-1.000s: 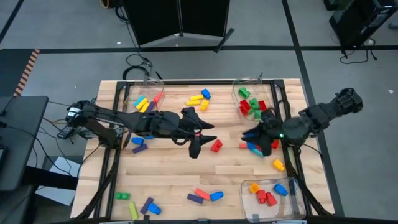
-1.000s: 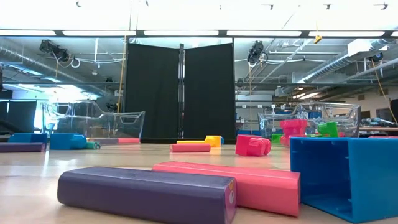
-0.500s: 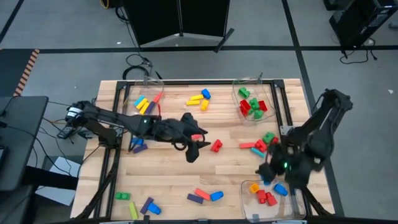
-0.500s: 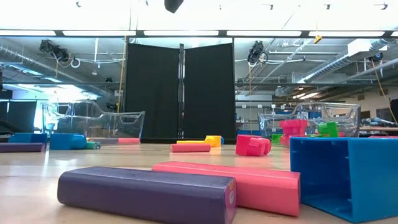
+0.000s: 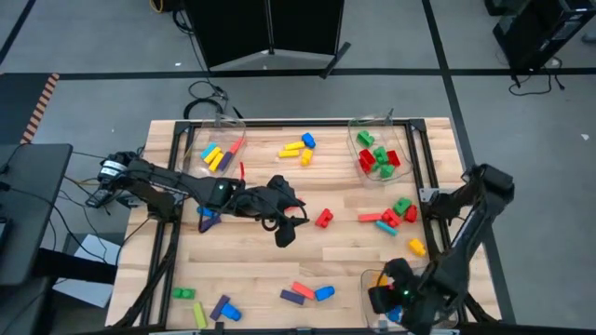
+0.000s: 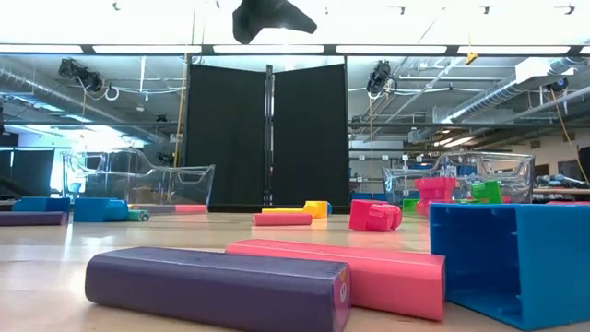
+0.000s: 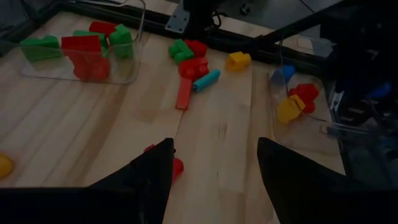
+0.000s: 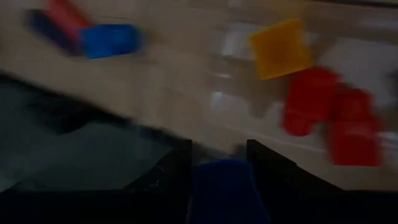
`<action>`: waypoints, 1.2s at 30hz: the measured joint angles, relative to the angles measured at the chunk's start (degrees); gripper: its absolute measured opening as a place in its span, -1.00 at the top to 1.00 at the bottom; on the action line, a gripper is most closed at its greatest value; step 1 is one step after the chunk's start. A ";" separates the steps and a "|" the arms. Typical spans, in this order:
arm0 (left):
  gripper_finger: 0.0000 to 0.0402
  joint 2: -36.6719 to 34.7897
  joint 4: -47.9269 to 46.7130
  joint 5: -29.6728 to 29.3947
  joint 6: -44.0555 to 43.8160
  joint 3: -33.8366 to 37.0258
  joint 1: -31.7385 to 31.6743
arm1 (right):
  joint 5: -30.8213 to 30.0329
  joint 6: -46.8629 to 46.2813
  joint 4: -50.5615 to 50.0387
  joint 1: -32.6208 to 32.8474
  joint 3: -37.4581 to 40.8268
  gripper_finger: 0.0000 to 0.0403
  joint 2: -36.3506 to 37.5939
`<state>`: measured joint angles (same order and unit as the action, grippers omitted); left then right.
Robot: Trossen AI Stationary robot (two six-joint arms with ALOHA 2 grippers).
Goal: Sort blocks by size
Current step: Put the blue 1 stud game piece into the bottom transparent bin
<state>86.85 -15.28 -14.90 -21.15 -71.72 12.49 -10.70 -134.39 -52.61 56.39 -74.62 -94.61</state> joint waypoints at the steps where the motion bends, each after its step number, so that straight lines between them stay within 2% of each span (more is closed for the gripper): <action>1: -0.18 0.01 -0.01 0.01 0.00 0.00 0.00 | 1.85 0.08 -1.65 -0.25 -0.55 0.29 -1.17; 4: -0.18 0.02 0.01 0.81 0.00 0.00 0.00 | 5.18 0.27 -2.98 -0.38 -0.75 0.29 -3.91; 8: -0.18 0.00 -0.46 2.56 0.01 0.00 0.03 | 4.72 0.52 1.51 -0.48 -0.13 0.27 -6.17; 13: -0.18 0.02 -1.60 2.56 -0.02 0.00 0.07 | 4.42 0.87 2.42 -1.33 0.33 0.26 -8.47; 28: -0.18 0.02 -3.42 2.63 -0.50 0.00 2.93 | 5.26 3.65 3.93 -2.85 2.42 0.06 -9.41; 36: -0.18 0.02 -3.51 1.34 0.05 0.00 4.49 | 5.37 4.55 1.13 -2.65 2.42 0.06 -7.07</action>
<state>86.87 -18.79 -13.56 -21.10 -71.72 16.98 -5.32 -129.84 -51.49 53.74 -72.20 -101.68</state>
